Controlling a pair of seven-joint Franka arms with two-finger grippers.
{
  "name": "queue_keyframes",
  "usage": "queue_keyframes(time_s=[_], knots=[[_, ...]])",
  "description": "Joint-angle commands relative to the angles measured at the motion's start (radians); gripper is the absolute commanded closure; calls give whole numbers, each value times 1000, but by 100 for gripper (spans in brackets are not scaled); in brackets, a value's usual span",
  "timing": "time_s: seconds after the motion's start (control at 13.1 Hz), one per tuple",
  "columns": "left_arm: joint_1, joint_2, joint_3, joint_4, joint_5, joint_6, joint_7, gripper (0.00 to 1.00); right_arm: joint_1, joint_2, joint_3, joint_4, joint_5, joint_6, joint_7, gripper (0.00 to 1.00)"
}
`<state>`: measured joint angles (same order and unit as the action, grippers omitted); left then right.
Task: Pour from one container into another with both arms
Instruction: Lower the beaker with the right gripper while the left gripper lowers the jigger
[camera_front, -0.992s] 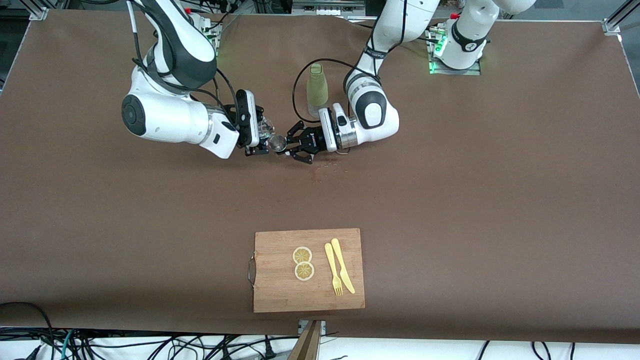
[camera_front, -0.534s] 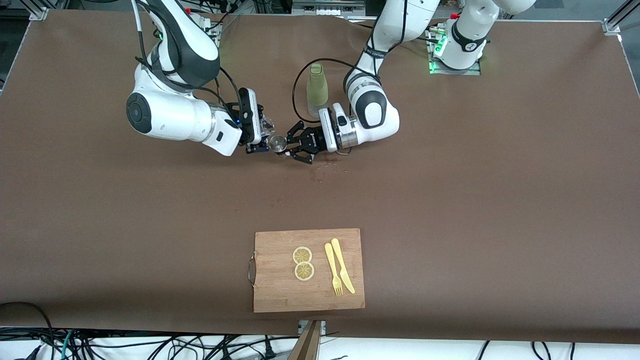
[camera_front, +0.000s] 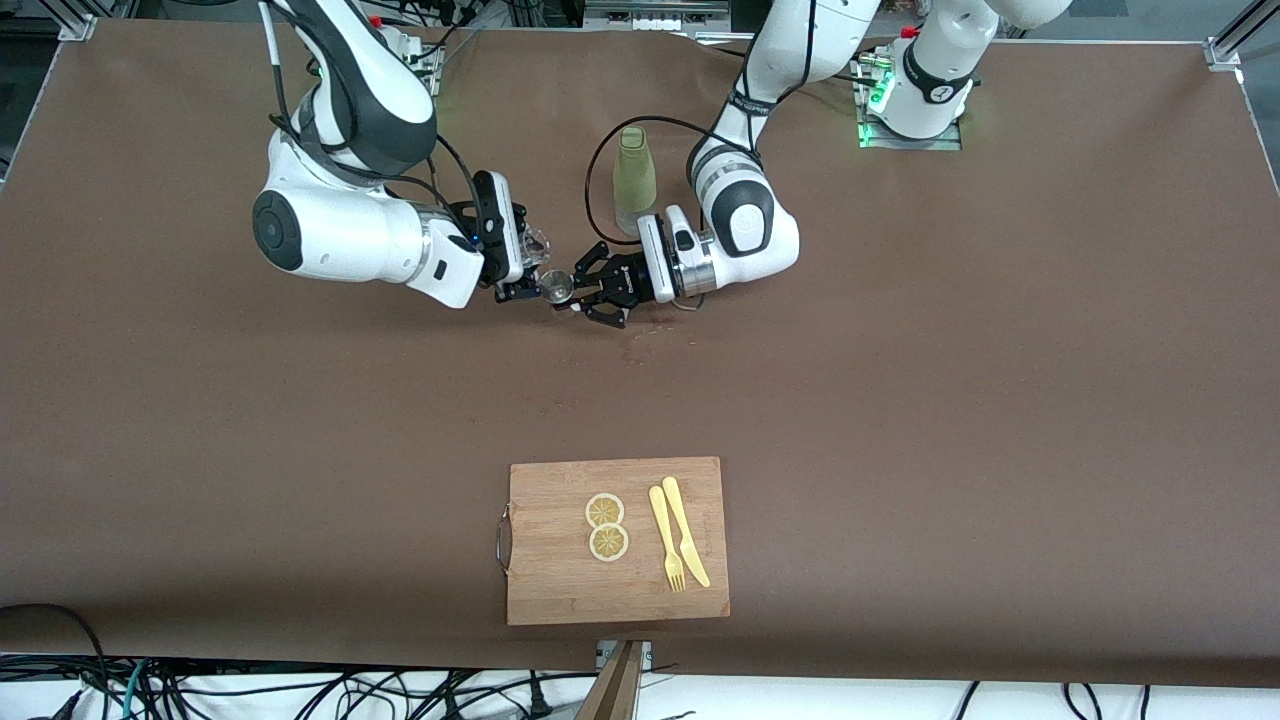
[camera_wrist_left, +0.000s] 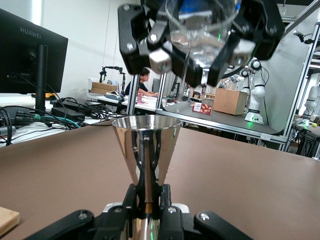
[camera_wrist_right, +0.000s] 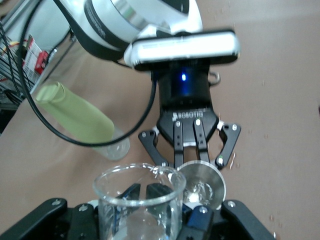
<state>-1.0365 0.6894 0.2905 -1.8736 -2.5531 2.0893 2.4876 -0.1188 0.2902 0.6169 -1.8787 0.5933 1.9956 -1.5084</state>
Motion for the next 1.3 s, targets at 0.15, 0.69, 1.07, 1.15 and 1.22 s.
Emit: queue_keyframes(time_s=[0.15, 0.69, 1.07, 1.15, 1.22], knots=[[-27, -30, 13, -36, -88, 12, 123, 100, -30, -63, -37, -52, 222, -29, -182, 100], [275, -171, -102, -155, 145, -3, 152, 100, -76, -97, -276, -78, 379, -409, -557, 100], [600, -191, -119, -281, 515, -260, 155, 100, -127, 12, -422, -224, 376, -480, -963, 100], [663, -188, -117, -300, 586, -317, 157, 100, -128, 54, -448, -232, 367, -472, -1040, 100], [738, -185, -117, -305, 679, -359, 157, 100, -130, 107, -471, -232, 364, -459, -1109, 100]])
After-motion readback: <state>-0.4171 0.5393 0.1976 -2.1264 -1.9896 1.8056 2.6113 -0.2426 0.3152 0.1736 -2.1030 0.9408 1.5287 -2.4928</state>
